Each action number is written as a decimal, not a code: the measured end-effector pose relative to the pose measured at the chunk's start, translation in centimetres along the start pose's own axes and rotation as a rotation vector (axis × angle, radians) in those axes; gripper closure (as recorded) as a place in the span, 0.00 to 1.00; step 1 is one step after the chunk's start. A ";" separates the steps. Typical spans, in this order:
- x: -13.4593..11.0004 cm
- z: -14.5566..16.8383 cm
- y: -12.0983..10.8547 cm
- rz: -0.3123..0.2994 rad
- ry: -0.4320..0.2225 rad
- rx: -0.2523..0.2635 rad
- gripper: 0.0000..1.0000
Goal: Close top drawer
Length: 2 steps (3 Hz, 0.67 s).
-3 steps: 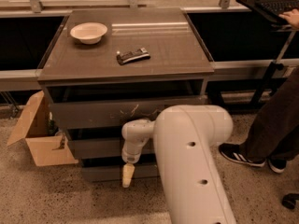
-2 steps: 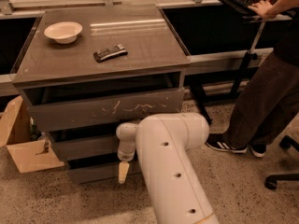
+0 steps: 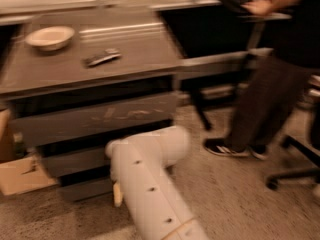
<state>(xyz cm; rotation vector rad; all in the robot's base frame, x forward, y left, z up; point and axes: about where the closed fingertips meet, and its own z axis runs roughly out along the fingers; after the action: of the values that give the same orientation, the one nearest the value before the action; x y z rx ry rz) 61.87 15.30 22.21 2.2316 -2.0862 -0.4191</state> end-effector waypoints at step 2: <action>-1.4 1.4 0.6 -0.027 0.027 -0.037 0.00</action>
Offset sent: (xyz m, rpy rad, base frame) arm 0.1711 0.1067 -0.1599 0.0892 -0.1101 -0.1331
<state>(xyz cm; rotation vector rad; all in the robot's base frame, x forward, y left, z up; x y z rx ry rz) 60.91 16.82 21.21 2.2342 -2.0210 -0.4238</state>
